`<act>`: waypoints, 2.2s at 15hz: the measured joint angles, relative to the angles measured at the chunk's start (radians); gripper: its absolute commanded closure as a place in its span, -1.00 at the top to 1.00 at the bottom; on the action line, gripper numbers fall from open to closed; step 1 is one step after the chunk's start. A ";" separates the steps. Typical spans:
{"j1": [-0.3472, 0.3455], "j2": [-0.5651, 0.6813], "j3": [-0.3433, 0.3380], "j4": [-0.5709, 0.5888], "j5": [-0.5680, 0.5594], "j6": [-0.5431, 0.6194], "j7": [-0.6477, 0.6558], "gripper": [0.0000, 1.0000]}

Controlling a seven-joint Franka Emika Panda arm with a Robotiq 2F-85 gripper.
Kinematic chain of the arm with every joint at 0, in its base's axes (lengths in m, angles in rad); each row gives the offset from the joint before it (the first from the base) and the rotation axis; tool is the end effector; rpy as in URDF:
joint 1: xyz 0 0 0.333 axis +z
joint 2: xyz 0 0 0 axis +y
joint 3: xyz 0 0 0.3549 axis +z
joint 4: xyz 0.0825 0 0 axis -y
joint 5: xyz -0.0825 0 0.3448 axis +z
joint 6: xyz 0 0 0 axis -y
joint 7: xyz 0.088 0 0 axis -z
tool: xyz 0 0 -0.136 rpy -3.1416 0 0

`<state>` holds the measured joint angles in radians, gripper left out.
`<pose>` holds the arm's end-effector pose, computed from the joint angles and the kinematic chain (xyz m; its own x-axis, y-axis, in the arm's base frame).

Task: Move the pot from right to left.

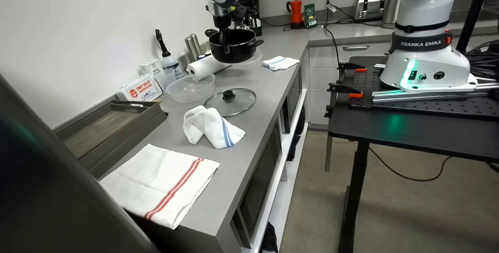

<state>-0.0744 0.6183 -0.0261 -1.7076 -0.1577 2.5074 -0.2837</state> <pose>0.6884 -0.0684 0.2805 0.9416 0.3114 0.1284 0.2880 -0.9420 0.1721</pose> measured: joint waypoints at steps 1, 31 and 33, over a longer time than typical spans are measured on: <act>0.005 -0.021 0.001 -0.017 -0.011 0.000 -0.006 -0.98; 0.312 -0.179 0.155 -0.256 -0.317 -0.103 -0.038 -0.98; 0.326 -0.180 0.169 -0.257 -0.320 -0.111 -0.050 -0.98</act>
<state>0.2512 0.4387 0.1433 -1.9643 -0.4775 2.3968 -0.3333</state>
